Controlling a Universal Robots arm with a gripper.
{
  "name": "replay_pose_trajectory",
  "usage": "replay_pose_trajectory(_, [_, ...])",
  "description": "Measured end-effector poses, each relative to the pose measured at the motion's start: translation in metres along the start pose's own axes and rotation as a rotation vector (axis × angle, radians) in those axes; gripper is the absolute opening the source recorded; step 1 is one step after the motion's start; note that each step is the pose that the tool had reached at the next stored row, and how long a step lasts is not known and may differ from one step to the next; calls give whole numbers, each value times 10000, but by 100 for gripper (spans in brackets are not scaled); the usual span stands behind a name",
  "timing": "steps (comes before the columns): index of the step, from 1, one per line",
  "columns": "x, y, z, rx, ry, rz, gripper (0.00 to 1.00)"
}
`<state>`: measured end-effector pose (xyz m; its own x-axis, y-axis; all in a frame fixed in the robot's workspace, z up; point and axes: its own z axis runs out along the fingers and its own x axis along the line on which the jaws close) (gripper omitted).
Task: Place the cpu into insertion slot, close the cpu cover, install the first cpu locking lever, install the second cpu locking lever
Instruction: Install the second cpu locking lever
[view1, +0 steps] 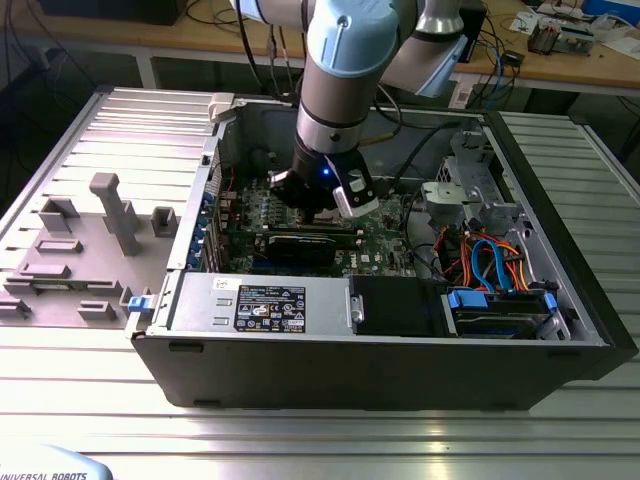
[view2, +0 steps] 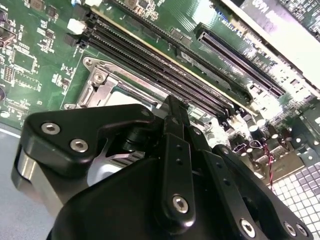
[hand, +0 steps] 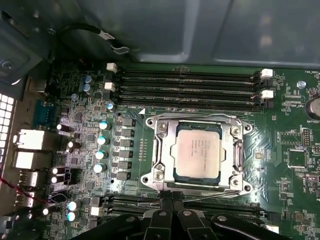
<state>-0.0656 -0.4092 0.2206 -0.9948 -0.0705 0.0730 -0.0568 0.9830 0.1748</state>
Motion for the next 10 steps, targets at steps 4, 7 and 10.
replay_pose_trajectory(4, [21, -29, 12, -86, -6, -5, 11])
replay_pose_trajectory(7, [59, -38, 39, -155, -10, -11, 11])
replay_pose_trajectory(10, [98, -46, 72, -208, -12, -15, 11])
